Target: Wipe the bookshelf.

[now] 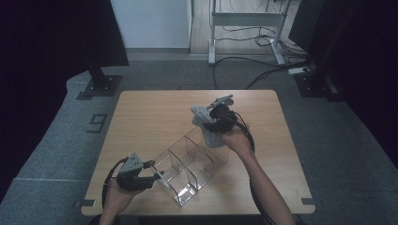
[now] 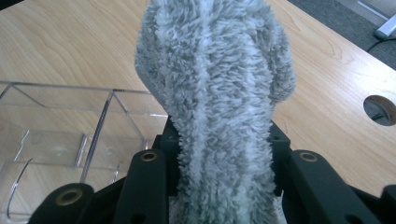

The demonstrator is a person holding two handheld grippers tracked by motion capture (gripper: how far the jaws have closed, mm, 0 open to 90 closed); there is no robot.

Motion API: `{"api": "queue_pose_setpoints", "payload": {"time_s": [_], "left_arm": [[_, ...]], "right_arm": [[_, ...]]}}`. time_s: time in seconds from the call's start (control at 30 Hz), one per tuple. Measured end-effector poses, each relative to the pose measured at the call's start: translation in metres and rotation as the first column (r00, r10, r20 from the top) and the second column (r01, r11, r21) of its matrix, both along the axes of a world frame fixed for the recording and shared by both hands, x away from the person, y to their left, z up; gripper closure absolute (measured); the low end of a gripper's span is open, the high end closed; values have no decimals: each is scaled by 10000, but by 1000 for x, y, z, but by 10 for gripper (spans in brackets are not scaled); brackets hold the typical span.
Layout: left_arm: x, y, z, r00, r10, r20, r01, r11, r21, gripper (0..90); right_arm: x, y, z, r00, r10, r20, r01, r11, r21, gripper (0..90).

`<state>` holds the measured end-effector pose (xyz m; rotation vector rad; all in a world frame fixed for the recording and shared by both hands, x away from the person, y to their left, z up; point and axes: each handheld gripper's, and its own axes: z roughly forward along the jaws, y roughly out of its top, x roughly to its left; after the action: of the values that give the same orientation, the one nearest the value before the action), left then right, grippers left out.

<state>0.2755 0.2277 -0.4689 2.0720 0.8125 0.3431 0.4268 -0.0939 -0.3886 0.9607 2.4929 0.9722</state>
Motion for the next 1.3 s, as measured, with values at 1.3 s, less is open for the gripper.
{"api": "queue_pose_setpoints", "payload": {"time_s": [1.3], "left_arm": [[1,5,-2,9987,-501,-49,498,9976,-487,401]], "right_arm": [[-62,-70,-12,10000,2,-75,2,9988,492,613]]}}
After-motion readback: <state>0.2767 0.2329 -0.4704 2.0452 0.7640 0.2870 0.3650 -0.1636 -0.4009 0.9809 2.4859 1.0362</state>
